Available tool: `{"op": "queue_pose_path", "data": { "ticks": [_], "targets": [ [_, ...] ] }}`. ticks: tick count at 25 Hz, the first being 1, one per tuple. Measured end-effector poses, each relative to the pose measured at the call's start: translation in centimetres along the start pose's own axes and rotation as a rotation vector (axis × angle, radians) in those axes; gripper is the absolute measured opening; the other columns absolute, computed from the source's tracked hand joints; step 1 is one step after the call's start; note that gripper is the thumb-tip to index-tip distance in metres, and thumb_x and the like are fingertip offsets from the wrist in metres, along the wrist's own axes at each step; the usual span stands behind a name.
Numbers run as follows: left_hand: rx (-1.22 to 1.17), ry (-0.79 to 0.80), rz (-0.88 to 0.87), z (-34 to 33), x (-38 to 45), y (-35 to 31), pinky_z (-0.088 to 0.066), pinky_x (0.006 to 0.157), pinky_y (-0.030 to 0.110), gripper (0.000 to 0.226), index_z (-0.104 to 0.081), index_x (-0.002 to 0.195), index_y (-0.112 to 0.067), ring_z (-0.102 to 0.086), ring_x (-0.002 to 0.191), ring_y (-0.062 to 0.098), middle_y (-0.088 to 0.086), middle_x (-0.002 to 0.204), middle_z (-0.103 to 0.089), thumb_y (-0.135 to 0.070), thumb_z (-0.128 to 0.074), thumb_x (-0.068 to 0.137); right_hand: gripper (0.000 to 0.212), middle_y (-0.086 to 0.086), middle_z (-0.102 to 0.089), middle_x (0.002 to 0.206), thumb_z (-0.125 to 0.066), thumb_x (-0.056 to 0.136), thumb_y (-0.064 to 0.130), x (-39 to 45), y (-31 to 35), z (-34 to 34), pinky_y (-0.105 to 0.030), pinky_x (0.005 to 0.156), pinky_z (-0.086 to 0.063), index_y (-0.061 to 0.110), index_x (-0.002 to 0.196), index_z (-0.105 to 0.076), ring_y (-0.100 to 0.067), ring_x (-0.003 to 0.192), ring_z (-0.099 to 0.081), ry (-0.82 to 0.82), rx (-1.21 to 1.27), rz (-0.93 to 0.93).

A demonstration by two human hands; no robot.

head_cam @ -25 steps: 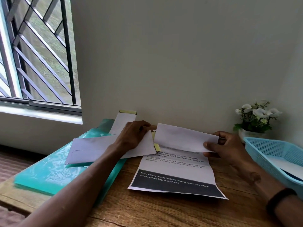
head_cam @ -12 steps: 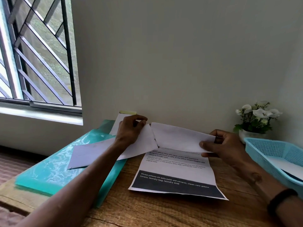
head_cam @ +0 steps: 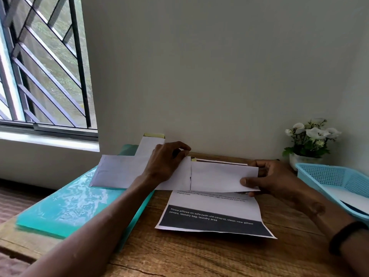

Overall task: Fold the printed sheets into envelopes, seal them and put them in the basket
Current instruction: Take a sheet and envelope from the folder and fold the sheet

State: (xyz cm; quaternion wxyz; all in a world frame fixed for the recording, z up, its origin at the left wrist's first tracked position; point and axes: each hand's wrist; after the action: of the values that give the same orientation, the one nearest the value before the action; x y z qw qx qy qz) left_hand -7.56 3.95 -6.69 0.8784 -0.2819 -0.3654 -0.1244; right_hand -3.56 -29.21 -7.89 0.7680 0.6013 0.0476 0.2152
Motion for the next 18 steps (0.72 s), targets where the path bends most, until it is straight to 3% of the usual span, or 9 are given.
{"op": "queue_pose_path", "data": {
  "ticks": [2,5,8,11,14,18],
  "targets": [
    [-0.029,0.047,-0.082,-0.8,-0.2,-1.0,-0.056,0.075,0.027,0.015,-0.079,0.111,-0.024,-0.073,0.081,0.008,-0.005,0.094,-0.080,-0.025,-0.067,0.102,0.055,-0.005,-0.082,0.106,-0.096,0.061,0.020,-0.1,-0.1,-0.9,-0.040,0.077,-0.065,0.017,0.112,-0.078,-0.025,0.097,-0.079,0.017,0.005,0.005],
    [-0.093,0.079,-0.152,-1.5,-0.6,-2.4,-0.057,0.079,0.030,0.019,-0.078,0.113,-0.025,-0.074,0.086,0.005,-0.007,0.096,-0.080,-0.035,-0.068,0.100,0.040,-0.014,-0.080,0.107,-0.091,0.071,0.004,0.0,-0.1,-2.5,-0.038,0.072,-0.066,0.011,0.109,-0.079,-0.032,0.096,-0.079,0.043,0.159,0.019],
    [0.059,0.195,-0.181,-0.9,-0.6,-2.4,-0.050,0.100,0.030,0.072,-0.060,0.140,-0.039,-0.064,0.113,0.003,-0.010,0.124,-0.073,-0.082,-0.061,0.083,0.050,-0.021,-0.078,0.108,-0.087,0.067,0.000,0.4,-0.1,-2.9,-0.036,0.068,-0.065,0.000,0.115,-0.073,-0.041,0.093,-0.078,-0.032,0.337,-0.009],
    [0.322,0.353,-0.216,0.1,-0.5,-1.5,-0.021,0.125,0.050,0.124,-0.015,0.162,-0.048,-0.037,0.145,0.015,-0.007,0.158,-0.044,-0.102,-0.056,0.059,0.054,-0.021,-0.078,0.109,-0.085,0.065,0.001,0.4,0.0,-2.0,-0.031,0.065,-0.064,-0.002,0.118,-0.070,-0.042,0.091,-0.078,-0.126,0.447,-0.030],
    [0.415,0.375,-0.209,0.5,-0.3,-0.6,-0.003,0.127,0.062,0.121,-0.004,0.164,-0.043,-0.030,0.148,0.020,-0.004,0.158,-0.038,-0.092,-0.060,0.069,0.056,-0.017,-0.079,0.107,-0.085,0.065,0.002,0.3,0.2,-1.4,-0.029,0.063,-0.064,0.001,0.118,-0.070,-0.037,0.090,-0.079,-0.179,0.499,-0.063],
    [0.404,0.208,-0.261,-0.6,-0.7,-0.4,-0.015,0.123,0.063,0.101,-0.028,0.162,-0.033,-0.045,0.133,0.023,-0.004,0.138,-0.050,-0.081,-0.057,0.077,0.058,-0.012,-0.081,0.102,-0.091,0.061,0.010,0.3,0.6,-2.2,-0.037,0.067,-0.065,0.007,0.114,-0.068,-0.032,0.089,-0.080,-0.240,0.418,-0.063]
  ]
}}
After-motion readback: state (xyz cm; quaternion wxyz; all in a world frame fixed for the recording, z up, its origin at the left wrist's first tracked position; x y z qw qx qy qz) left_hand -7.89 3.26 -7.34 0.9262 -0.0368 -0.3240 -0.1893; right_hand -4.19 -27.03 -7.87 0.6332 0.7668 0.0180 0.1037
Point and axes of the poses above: each hand's wrist, its own x-axis towards the middle knuckle, its own z-axis out of the back of the hand, y = z × x
